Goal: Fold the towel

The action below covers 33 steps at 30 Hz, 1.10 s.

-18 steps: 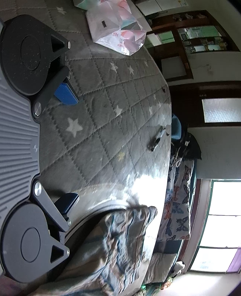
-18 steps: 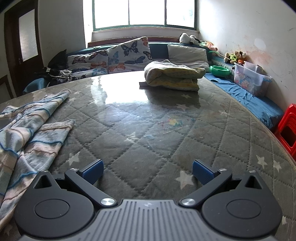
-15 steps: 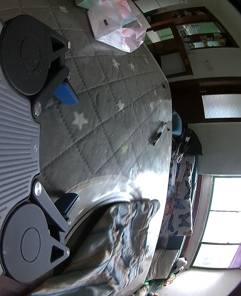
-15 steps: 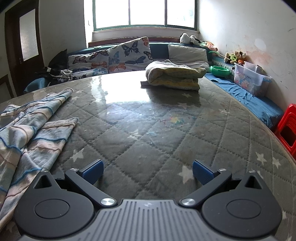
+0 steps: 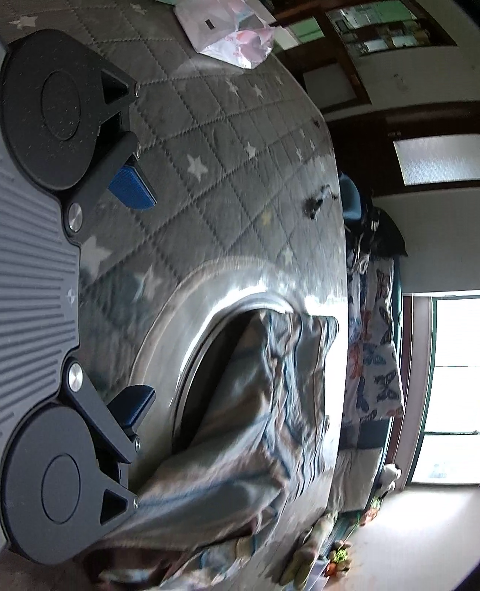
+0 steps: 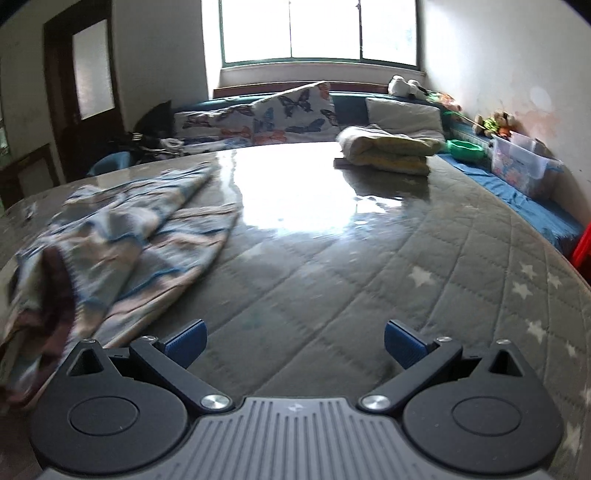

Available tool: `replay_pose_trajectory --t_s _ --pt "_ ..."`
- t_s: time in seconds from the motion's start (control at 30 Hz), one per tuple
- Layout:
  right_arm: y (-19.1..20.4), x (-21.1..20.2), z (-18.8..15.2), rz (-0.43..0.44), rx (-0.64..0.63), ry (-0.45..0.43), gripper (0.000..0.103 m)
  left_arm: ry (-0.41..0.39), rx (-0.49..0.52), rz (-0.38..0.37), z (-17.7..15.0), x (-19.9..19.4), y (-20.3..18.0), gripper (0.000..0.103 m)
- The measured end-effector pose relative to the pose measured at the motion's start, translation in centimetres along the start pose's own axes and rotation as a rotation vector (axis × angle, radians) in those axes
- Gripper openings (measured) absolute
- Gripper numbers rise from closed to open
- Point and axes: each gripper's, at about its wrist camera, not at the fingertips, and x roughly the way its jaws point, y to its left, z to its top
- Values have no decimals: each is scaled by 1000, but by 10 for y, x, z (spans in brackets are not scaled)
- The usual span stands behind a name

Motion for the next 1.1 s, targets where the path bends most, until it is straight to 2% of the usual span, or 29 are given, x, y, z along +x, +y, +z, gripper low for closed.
replay_pose_trajectory --t_s 0.33,0.53,1.1 --pt "56 -34 -24 114 -71 -26 103 12 64 -49 -5 -18 -25 103" --pt "83 -45 -27 150 -145 -41 103 18 95 -79 -8 -23 -36 103" --pt "96 -49 -30 186 -151 -35 103 20 140 -111 -12 -28 -55 103"
